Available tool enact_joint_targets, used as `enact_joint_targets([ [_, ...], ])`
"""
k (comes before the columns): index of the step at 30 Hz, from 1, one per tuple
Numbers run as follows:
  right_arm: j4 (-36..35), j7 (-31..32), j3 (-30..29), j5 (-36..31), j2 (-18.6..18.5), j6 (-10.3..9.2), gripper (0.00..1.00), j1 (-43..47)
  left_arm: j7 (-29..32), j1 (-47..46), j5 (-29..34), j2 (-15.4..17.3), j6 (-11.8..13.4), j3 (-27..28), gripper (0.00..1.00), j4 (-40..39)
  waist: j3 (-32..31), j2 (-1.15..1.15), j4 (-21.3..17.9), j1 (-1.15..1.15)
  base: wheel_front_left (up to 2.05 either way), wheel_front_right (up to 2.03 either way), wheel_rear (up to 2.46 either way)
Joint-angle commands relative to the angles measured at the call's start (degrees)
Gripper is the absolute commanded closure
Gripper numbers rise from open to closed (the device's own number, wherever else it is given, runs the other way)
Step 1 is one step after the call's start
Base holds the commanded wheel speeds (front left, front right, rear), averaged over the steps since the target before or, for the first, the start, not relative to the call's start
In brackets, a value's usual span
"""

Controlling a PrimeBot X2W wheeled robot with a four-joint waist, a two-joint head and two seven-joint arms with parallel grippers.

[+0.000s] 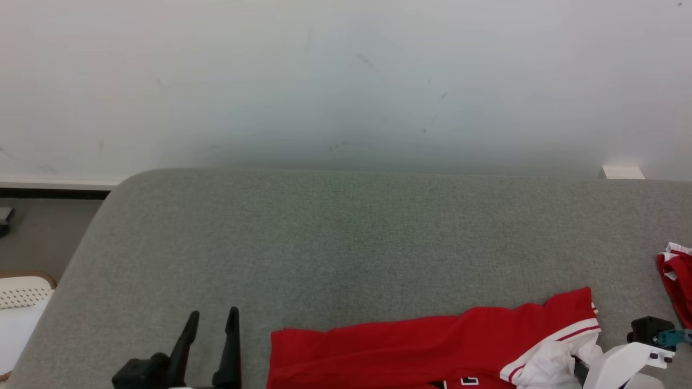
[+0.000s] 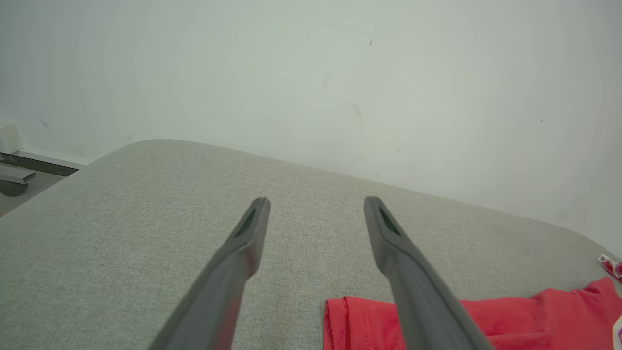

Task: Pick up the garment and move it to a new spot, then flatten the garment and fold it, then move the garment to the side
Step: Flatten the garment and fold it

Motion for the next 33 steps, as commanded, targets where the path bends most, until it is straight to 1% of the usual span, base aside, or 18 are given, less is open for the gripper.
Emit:
enact_joint_targets([
  [1, 1.4, 1.7, 1.3, 0.8, 2.7, 0.49, 0.89, 1.4, 0.0, -0.3, 1.1, -0.1, -0.4, 0.5, 0.00, 0.3, -0.1, 0.00, 0.3, 0.00, 0.00, 0.00, 0.00],
  [2, 1.5, 1.7, 1.3, 1.0, 2.5, 0.47, 1.00, 1.2, 0.0, -0.2, 1.1, -0.3, -0.5, 0.7, 0.00, 0.5, -0.1, 0.00, 0.4, 0.00, 0.00, 0.00, 0.00],
  [9, -0.5, -2.0, 0.1, 1.6, -0.3, 0.39, 1.00, -1.3, 0.0, 0.2, 1.7, -1.4, -1.4, 1.7, 0.00, 1.4, -0.6, 0.00, 0.6, 0.00, 0.00, 0.00, 0.00],
  [16, -2.5, -4.2, -3.0, -0.1, -6.1, 0.26, 1.00, -2.2, 0.0, 0.9, 2.4, -2.1, -2.3, 2.6, 0.00, 1.8, -0.9, 0.00, 0.0, 0.00, 0.00, 0.00, 0.00],
  [19, -3.6, -4.7, -4.4, -0.8, -7.6, 0.26, 1.00, -2.2, 0.0, 1.2, 2.8, -2.4, -2.5, 3.1, 0.00, 2.0, -0.9, 0.00, -0.4, 0.00, 0.00, 0.00, 0.00],
  [23, -8.2, -4.5, -5.1, -0.9, -6.7, 0.26, 1.00, -1.0, 0.0, 1.3, 3.0, -2.6, -2.7, 3.6, 0.00, 2.2, -1.1, 0.00, -0.6, 0.00, 0.00, 0.00, 0.00],
  [25, -12.2, -3.7, -4.7, -0.8, -5.5, 0.26, 1.00, 0.4, 0.0, 1.4, 3.2, -2.8, -2.9, 3.7, 0.00, 2.4, -1.3, 0.00, -0.3, 0.00, 0.00, 0.00, 0.00],
  [29, -22.7, -0.7, -3.1, -0.3, -3.4, 0.27, 1.00, 3.9, 0.0, 1.0, 3.5, -3.0, -2.9, 4.0, 0.00, 2.7, -1.7, 0.00, 1.2, 0.00, 0.00, 0.00, 0.00],
  [33, -34.5, 3.5, -0.5, -0.2, -0.5, 0.27, 1.00, 8.8, 0.0, 1.2, 4.0, -3.0, -3.1, 4.3, 0.00, 3.0, -2.0, 0.00, 3.9, 0.00, 0.00, 0.00, 0.00],
])
